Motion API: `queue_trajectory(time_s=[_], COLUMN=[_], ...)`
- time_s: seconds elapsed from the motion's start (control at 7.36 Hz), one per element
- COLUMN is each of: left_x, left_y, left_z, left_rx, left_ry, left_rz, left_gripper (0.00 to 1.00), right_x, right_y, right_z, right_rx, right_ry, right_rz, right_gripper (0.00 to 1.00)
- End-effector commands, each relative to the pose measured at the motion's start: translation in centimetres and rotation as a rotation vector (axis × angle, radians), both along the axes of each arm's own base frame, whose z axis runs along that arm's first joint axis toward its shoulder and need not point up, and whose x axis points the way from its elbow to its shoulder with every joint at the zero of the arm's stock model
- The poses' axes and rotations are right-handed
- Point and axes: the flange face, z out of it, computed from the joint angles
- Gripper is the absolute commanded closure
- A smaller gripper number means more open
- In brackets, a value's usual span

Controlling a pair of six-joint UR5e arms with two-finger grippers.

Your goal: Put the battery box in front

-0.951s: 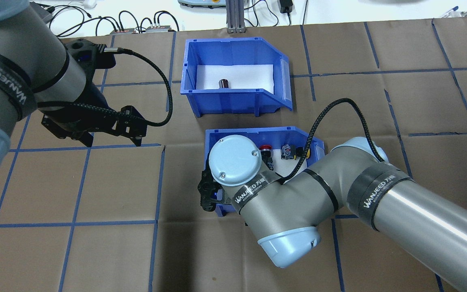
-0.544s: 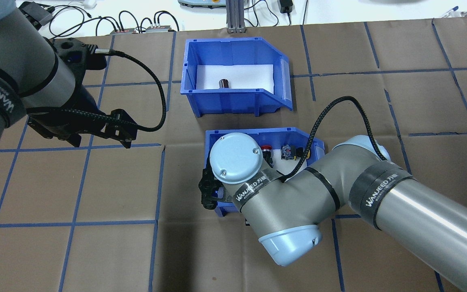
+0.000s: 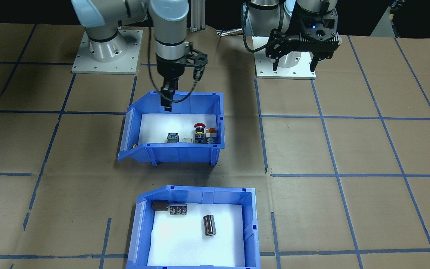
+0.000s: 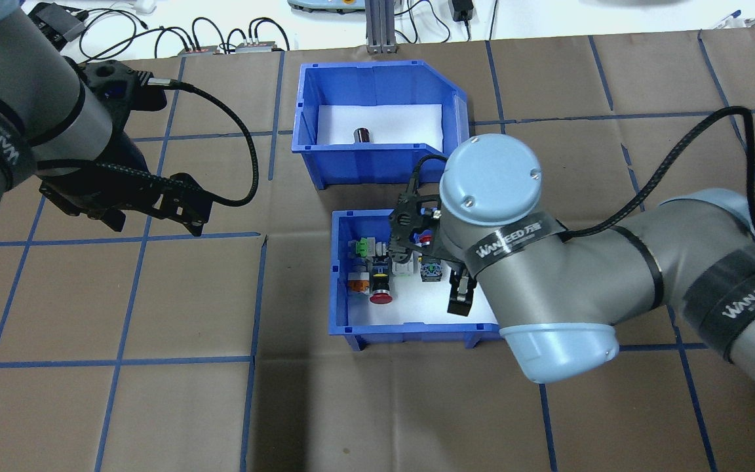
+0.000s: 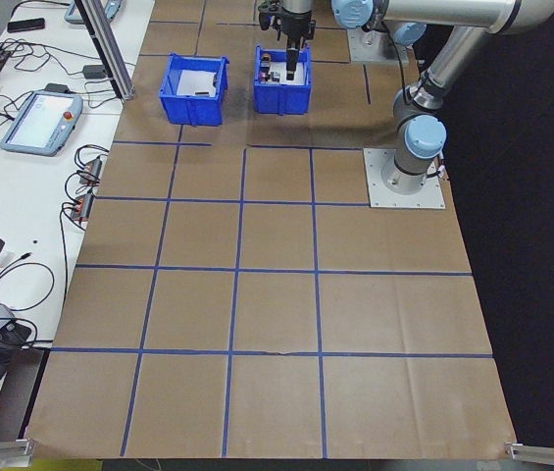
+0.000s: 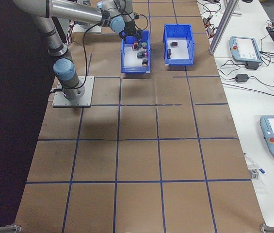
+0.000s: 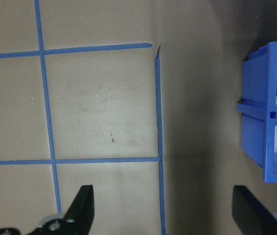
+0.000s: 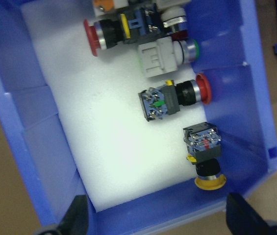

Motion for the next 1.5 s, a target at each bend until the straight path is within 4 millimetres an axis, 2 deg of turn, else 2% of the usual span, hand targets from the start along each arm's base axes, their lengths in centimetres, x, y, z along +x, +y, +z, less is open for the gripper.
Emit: queue_trajectory(time_s=[0.0,0.14,0.41,0.54,0.68,0.82,0.95,1.36], left_x=[1.1,1.0,0.9,0.7,0.7,0.8,0.7,0.5], left_y=[-0.7,-0.4,0.7,1.3,1.2,1.0,1.3,1.1], left_z=[-0.6,-0.1,1.3,1.8,1.7,1.6,1.4,1.3], left_rx=[0.012,-0.001,-0.035,-0.046,-0.047,-0.042,-0.025,-0.024], left_ry=[0.054,0.051,0.047,0.053,0.053,0.051,0.050,0.056], left_rz=[-0.015,-0.003,-0.002,0.000,0.037,0.046,0.047,0.045], left_gripper=[0.00,0.00,0.00,0.00,0.00,0.00,0.00,0.00], right_x=[-4.9,-6.9,-10.6,-11.5,-11.6,-11.7,-12.0,-12.4], right_y=[-3.5,-4.9,-7.3,-8.3,-8.7,-9.3,-10.7,-10.9], right_z=[2.1,3.8,7.9,9.8,11.6,12.4,12.1,11.3], right_rx=[0.007,0.040,0.047,0.027,-0.005,-0.023,-0.018,0.044], right_ry=[-0.091,-0.096,-0.110,-0.129,-0.158,-0.173,-0.167,-0.128], right_rz=[-0.402,-0.634,-0.940,-1.083,-1.205,-1.264,-1.274,-1.293], right_gripper=[0.00,0.00,0.00,0.00,0.00,0.00,0.00,0.00])
